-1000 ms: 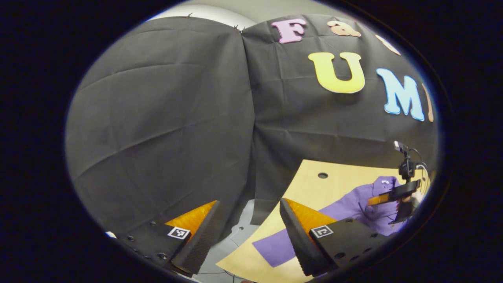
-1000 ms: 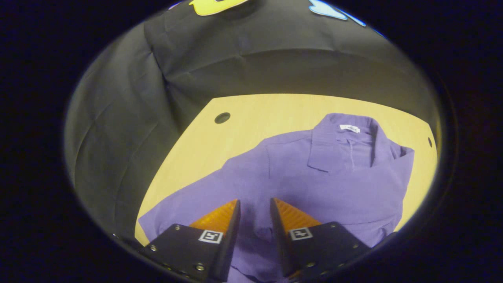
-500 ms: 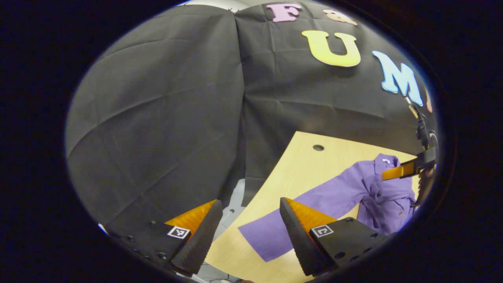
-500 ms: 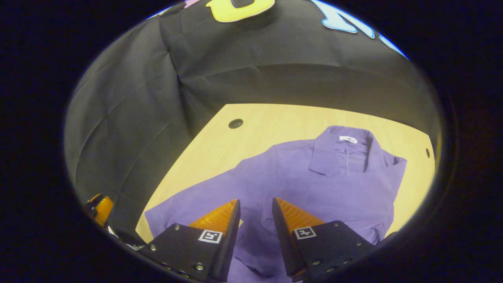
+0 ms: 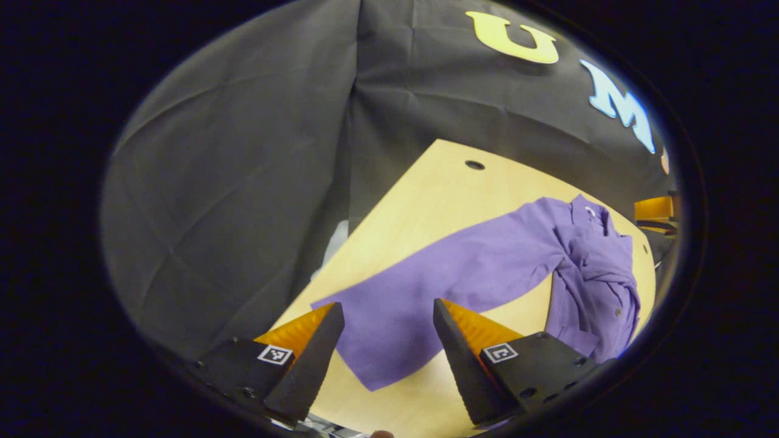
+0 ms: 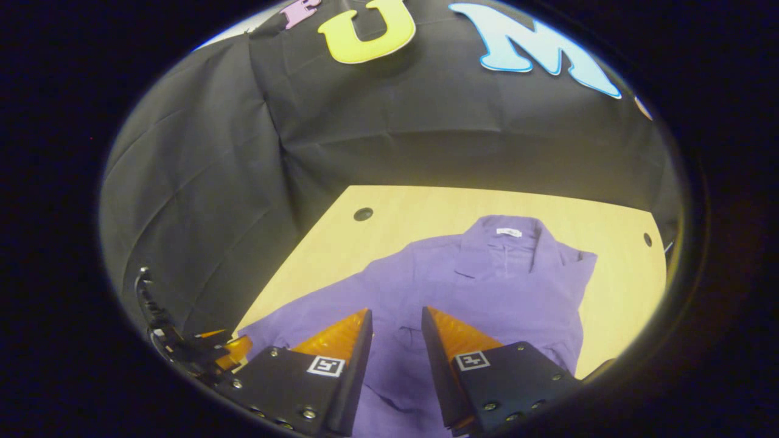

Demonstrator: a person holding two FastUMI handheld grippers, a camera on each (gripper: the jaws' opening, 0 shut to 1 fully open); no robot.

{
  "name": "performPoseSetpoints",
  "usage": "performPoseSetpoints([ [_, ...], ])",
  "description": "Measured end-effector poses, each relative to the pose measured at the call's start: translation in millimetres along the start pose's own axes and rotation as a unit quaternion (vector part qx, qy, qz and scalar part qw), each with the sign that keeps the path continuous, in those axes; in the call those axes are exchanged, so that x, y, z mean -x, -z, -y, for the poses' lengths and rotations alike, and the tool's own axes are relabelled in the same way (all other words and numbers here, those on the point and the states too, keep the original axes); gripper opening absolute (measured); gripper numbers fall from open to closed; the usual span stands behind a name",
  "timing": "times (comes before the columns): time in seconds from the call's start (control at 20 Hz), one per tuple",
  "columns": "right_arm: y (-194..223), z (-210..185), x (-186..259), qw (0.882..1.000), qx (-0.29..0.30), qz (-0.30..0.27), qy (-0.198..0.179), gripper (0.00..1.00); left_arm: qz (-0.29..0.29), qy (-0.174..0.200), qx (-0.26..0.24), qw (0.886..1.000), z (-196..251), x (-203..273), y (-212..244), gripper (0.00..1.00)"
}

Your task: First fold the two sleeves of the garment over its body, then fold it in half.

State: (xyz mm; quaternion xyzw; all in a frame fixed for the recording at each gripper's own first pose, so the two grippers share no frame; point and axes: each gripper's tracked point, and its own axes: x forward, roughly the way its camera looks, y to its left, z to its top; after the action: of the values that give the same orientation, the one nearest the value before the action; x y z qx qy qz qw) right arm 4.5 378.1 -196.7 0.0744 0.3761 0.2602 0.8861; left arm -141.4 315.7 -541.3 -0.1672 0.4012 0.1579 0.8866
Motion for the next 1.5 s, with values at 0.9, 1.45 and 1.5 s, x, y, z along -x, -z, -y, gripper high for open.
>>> performPoseSetpoints([
  [0.9,12,52,39,0.999,-0.052,-0.002,-0.001,0.51,-0.04,-0.021,0.016,0.999,17,-39,24,0.1],
  [1.45,7,102,64,0.995,-0.091,0.023,0.022,0.51,-0.011,-0.005,-0.039,0.999,89,-32,-37,0.07],
  [1.5,7,107,67,0.995,-0.096,0.025,0.027,0.51,-0.002,0.004,-0.041,0.999,105,-31,-49,0.07],
])
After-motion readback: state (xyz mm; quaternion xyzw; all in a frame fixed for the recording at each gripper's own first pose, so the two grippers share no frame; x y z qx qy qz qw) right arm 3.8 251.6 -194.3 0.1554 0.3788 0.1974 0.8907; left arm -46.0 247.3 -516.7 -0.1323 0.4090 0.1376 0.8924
